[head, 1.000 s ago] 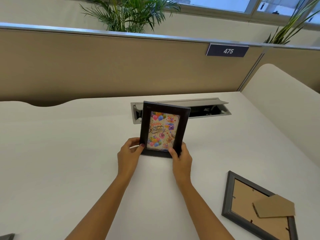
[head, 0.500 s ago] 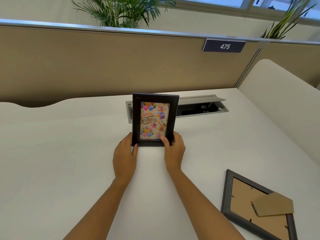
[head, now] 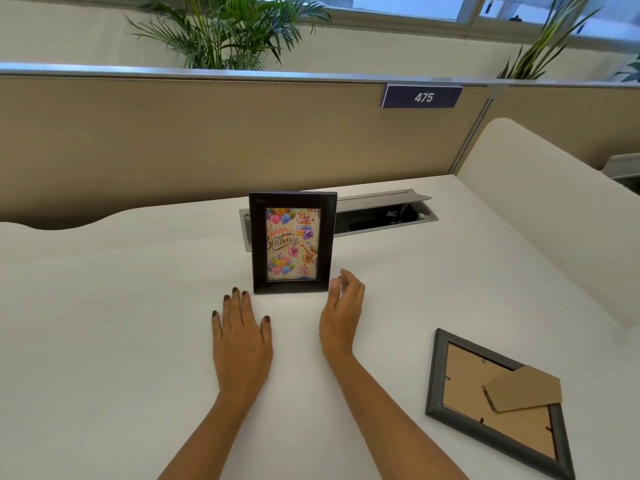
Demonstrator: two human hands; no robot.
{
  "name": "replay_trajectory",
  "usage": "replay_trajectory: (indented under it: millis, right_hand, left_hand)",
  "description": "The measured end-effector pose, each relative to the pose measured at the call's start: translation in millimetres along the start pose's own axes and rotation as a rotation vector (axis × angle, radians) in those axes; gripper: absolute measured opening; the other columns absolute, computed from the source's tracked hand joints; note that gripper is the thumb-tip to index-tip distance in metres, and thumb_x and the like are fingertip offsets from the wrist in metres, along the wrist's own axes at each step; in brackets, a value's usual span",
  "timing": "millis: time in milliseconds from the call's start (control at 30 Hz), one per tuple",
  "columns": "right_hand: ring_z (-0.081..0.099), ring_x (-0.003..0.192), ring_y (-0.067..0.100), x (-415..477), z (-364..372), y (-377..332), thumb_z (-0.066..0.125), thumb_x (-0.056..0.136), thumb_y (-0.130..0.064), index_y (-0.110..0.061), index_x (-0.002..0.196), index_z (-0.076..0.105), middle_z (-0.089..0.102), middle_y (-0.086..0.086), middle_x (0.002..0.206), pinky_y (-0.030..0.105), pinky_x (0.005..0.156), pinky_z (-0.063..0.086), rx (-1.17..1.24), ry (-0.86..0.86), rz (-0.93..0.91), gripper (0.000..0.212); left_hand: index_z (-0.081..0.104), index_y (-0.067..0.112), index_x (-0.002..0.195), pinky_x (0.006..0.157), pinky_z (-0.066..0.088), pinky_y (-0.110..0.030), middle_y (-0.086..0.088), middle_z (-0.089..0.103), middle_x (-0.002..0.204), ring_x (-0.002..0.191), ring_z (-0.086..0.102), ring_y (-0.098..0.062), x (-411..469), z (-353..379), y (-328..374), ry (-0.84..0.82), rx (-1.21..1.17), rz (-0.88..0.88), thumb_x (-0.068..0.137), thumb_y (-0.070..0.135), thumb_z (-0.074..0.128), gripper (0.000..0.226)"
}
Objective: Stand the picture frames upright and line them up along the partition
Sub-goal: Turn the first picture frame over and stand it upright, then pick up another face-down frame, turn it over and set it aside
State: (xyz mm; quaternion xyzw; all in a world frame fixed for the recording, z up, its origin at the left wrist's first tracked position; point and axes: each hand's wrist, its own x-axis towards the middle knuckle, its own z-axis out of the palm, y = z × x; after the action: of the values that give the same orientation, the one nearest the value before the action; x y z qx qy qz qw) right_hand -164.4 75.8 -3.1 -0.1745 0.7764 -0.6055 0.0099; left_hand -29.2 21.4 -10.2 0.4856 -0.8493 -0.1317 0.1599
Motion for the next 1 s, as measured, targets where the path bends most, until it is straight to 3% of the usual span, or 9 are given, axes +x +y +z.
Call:
replay_trajectory:
  millis: [133, 233, 333, 400, 533, 667, 767, 867, 1000]
  right_hand:
    - [0.052, 0.108, 0.010, -23, -19, -1, 0.041, 0.100, -0.024, -0.013, 0.123, 0.052, 0.055, 0.002, 0.120, 0.010, 0.086, 0.042, -0.025, 0.007, -0.019, 0.028]
    - [0.052, 0.107, 0.010, -42, -42, -2, 0.041, 0.100, -0.022, -0.013, 0.121, 0.052, 0.054, 0.002, 0.119, 0.024, 0.094, 0.048, -0.064, -0.008, -0.050, 0.026]
    - [0.048, 0.110, 0.004, -59, -73, 0, 0.043, 0.100, -0.021, -0.015, 0.124, 0.049, 0.053, 0.002, 0.123, 0.008, 0.098, 0.038, -0.183, -0.113, -0.211, 0.026]
    - [0.046, 0.112, 0.002, -69, -101, 1, 0.045, 0.099, -0.018, -0.013, 0.125, 0.049, 0.054, 0.003, 0.124, 0.001, 0.098, 0.031, -0.286, -0.139, -0.358, 0.028]
    - [0.049, 0.118, 0.014, -72, -160, 6, 0.046, 0.097, -0.013, -0.008, 0.126, 0.051, 0.055, 0.008, 0.123, 0.017, 0.104, 0.038, -0.430, -0.011, -0.479, 0.029]
    - [0.046, 0.105, 0.014, -70, -221, 23, 0.049, 0.092, -0.004, -0.010, 0.120, 0.054, 0.057, 0.007, 0.115, 0.029, 0.090, 0.047, -0.536, 0.286, -0.294, 0.029]
    - [0.045, 0.100, 0.020, -74, -258, 37, 0.050, 0.086, 0.001, -0.009, 0.116, 0.055, 0.059, 0.011, 0.109, 0.037, 0.084, 0.048, -0.619, 0.437, -0.098, 0.032]
    - [0.048, 0.109, 0.033, -81, -283, 50, 0.051, 0.086, 0.000, -0.002, 0.121, 0.052, 0.056, 0.019, 0.119, 0.044, 0.091, 0.046, -0.685, 0.478, 0.071, 0.035]
    - [0.045, 0.118, 0.033, -83, -294, 55, 0.048, 0.090, 0.000, 0.002, 0.131, 0.045, 0.050, 0.022, 0.130, 0.043, 0.099, 0.042, -0.585, 0.431, 0.166, 0.042]
  left_hand:
    - [0.025, 0.005, 0.146, 0.118, 0.009, -0.043, -0.015, 0.027, 0.155, 0.144, 0.022, -0.030, -34, -2, 4, -0.015, 0.009, 0.066, 0.094, 0.041, 0.022, 0.063]
    - [0.019, 0.008, 0.148, 0.118, 0.002, -0.040, -0.012, 0.020, 0.157, 0.146, 0.015, -0.028, -57, -6, 15, -0.075, 0.033, 0.117, 0.089, 0.046, 0.005, 0.072]
    - [0.021, 0.011, 0.148, 0.119, 0.001, -0.038, -0.009, 0.018, 0.158, 0.147, 0.011, -0.025, -78, -7, 30, -0.123, -0.074, 0.120, 0.099, 0.034, 0.027, 0.055]
    - [0.035, 0.011, 0.142, 0.119, 0.012, -0.037, -0.009, 0.032, 0.154, 0.144, 0.024, -0.025, -93, -12, 45, -0.142, -0.284, 0.080, 0.096, 0.019, 0.043, 0.047]
    - [0.042, 0.015, 0.135, 0.112, 0.029, -0.034, -0.004, 0.047, 0.142, 0.131, 0.042, -0.020, -117, -20, 83, -0.209, -0.596, 0.028, 0.095, 0.013, 0.045, 0.040]
    - [0.036, 0.016, 0.140, 0.113, 0.031, -0.034, -0.001, 0.041, 0.146, 0.132, 0.042, -0.017, -142, -21, 122, -0.348, -0.704, 0.100, 0.097, 0.015, 0.043, 0.044]
    - [0.031, 0.015, 0.143, 0.112, 0.026, -0.027, -0.001, 0.035, 0.149, 0.134, 0.037, -0.016, -155, -17, 141, -0.417, -0.699, 0.141, 0.096, 0.017, 0.044, 0.048]
    - [0.023, 0.015, 0.147, 0.111, 0.021, -0.024, -0.002, 0.028, 0.154, 0.139, 0.030, -0.016, -163, -14, 155, -0.526, -0.685, 0.161, 0.097, 0.022, 0.044, 0.055]
    - [0.017, 0.015, 0.149, 0.115, 0.021, -0.030, -0.003, 0.025, 0.156, 0.142, 0.027, -0.018, -166, -12, 169, -0.612, -0.651, 0.191, 0.098, 0.027, 0.043, 0.059]
